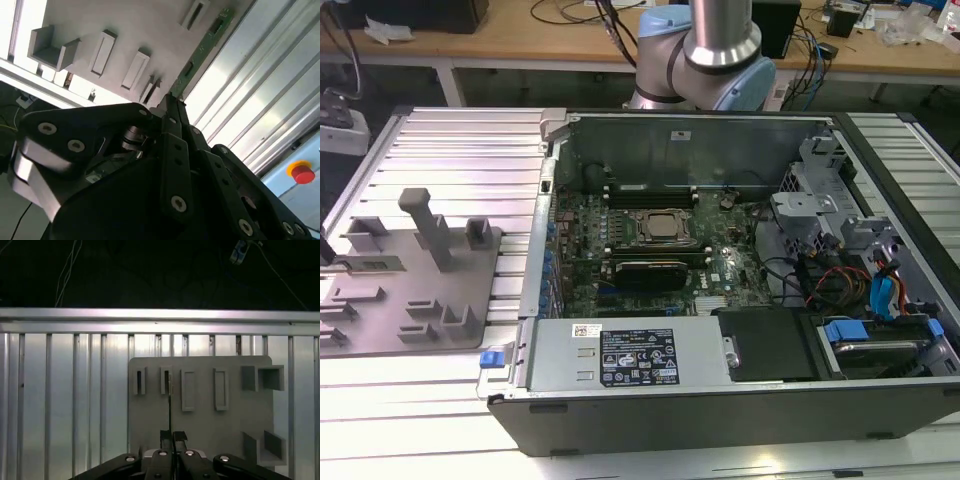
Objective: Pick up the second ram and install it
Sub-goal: 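Pick up the second ram and move it above second insertion slot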
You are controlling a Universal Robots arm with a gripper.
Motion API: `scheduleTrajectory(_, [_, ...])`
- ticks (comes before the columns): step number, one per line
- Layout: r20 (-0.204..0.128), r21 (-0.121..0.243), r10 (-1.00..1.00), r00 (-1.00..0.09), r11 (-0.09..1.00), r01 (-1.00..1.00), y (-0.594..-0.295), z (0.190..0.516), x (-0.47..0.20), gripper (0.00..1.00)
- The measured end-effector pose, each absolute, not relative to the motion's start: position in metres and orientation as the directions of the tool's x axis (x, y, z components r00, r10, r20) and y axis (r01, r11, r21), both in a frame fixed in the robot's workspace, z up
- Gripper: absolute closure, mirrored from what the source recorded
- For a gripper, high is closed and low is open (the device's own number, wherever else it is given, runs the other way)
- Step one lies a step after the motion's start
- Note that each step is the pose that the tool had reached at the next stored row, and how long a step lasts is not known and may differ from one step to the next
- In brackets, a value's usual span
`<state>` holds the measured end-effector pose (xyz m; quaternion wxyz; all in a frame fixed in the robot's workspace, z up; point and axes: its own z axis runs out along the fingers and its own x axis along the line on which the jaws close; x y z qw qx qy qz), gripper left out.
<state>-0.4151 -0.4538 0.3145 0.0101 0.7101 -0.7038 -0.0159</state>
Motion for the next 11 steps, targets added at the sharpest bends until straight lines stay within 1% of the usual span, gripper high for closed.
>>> scheduleTrajectory(3, [-0.002, 0.037, -1.0, 0.009, -0.009, -0.999, -0.453, 0.342, -0.415, 0.91])
scheduleTrajectory(5, [0.005, 0.037, -1.0, 0.009, -0.009, -0.999, -0.452, 0.372, -0.415, 0.91])
scheduleTrajectory(11, [0.019, 0.037, -1.0, 0.009, -0.008, -0.999, -0.451, 0.414, -0.415, 0.91])
